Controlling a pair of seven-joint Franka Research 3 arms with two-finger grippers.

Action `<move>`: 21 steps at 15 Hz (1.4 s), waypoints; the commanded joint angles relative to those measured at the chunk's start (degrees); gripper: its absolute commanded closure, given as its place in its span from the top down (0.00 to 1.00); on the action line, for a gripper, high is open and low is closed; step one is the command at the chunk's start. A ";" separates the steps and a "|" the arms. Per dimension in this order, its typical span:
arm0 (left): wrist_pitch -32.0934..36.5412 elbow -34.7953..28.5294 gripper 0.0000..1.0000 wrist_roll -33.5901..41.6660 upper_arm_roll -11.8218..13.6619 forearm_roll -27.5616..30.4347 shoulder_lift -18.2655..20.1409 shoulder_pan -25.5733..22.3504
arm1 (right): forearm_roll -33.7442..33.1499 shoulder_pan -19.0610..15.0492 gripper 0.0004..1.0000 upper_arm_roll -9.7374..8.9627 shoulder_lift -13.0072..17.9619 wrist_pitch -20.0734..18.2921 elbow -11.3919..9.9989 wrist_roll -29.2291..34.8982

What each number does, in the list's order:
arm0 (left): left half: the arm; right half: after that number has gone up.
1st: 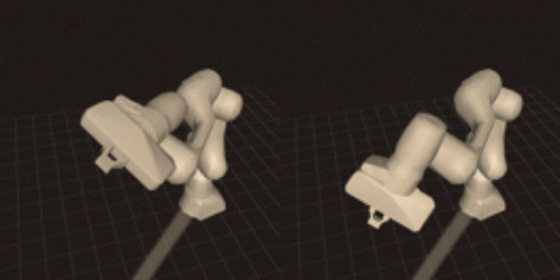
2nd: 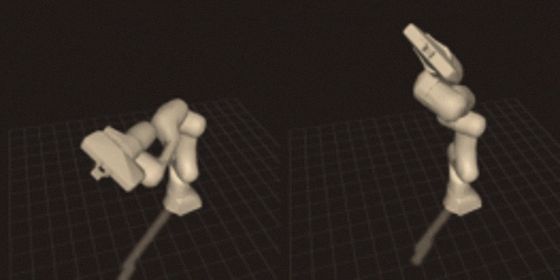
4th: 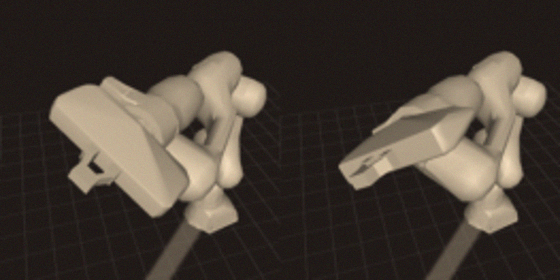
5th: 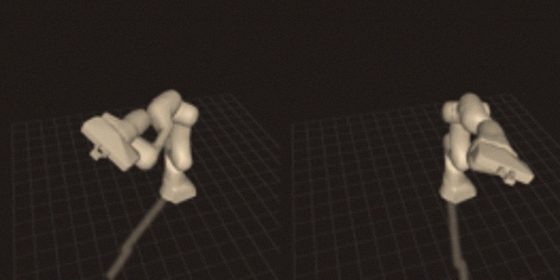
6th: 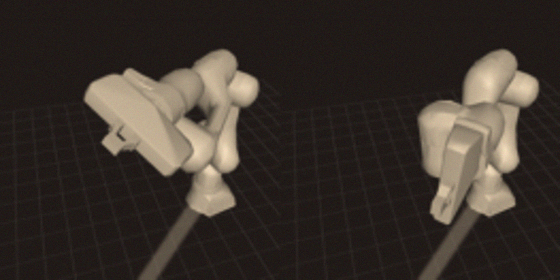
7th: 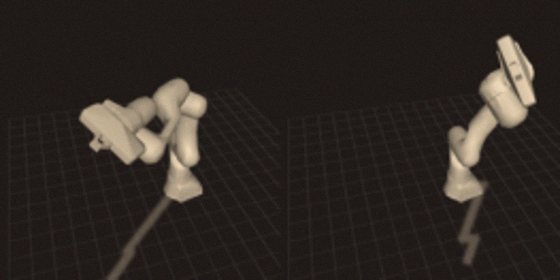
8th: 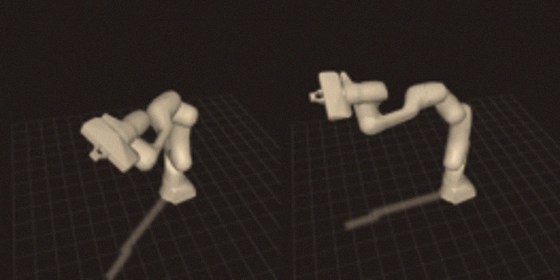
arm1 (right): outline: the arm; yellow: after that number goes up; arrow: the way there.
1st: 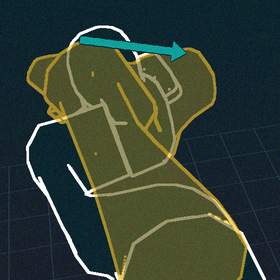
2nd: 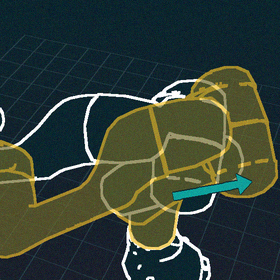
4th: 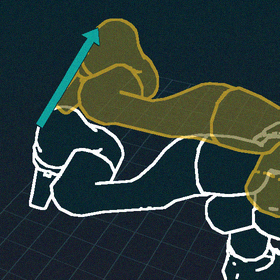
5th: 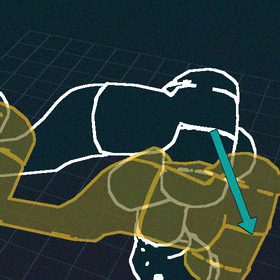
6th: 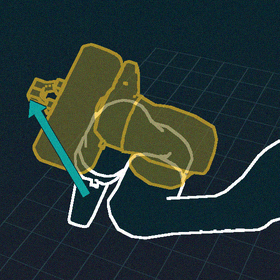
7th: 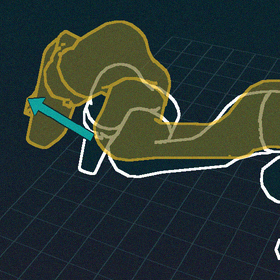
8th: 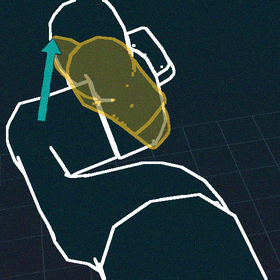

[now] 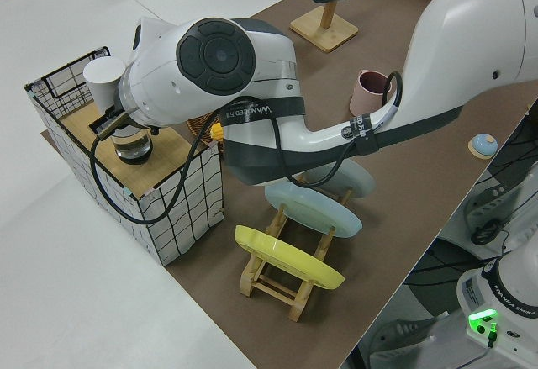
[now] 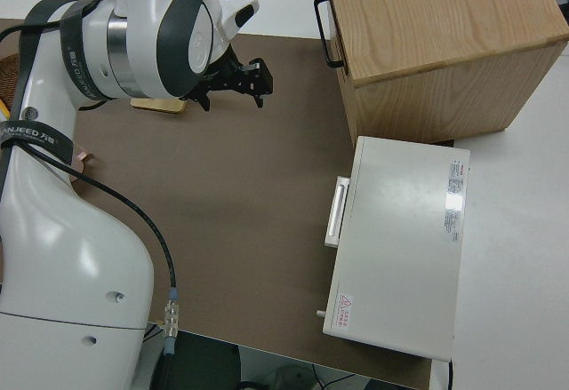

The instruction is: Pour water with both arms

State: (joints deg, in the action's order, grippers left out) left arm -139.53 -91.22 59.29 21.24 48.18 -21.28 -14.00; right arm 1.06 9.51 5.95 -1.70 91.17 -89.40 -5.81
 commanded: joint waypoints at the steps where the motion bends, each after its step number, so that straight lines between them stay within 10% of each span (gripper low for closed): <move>1: -0.92 1.92 0.02 1.62 -0.32 1.66 -0.87 -0.50 | -0.27 -0.02 0.99 0.11 0.29 -0.55 0.19 -0.79; 4: -0.92 1.92 0.12 1.53 -0.33 1.66 -0.87 -0.59 | -0.27 0.07 0.99 0.11 0.29 -0.55 0.11 -0.79; 6: -0.92 1.92 0.97 1.53 -0.41 1.66 -0.96 -0.50 | -0.27 -0.02 0.99 0.11 0.29 -0.55 0.19 -0.79; 15: 0.48 2.54 1.00 -1.89 0.03 -0.01 -0.78 -0.68 | -0.27 0.07 0.99 0.11 0.29 -0.55 0.19 -0.79; 21: 13.72 6.65 1.00 -14.35 1.61 -18.00 0.98 -0.59 | -0.27 -0.02 0.99 0.11 0.29 -0.55 0.19 -0.79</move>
State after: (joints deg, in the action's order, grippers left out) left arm -133.86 -88.68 52.12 22.19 38.11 -21.01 -14.36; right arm 1.06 9.51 5.95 -1.70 91.17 -89.40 -5.81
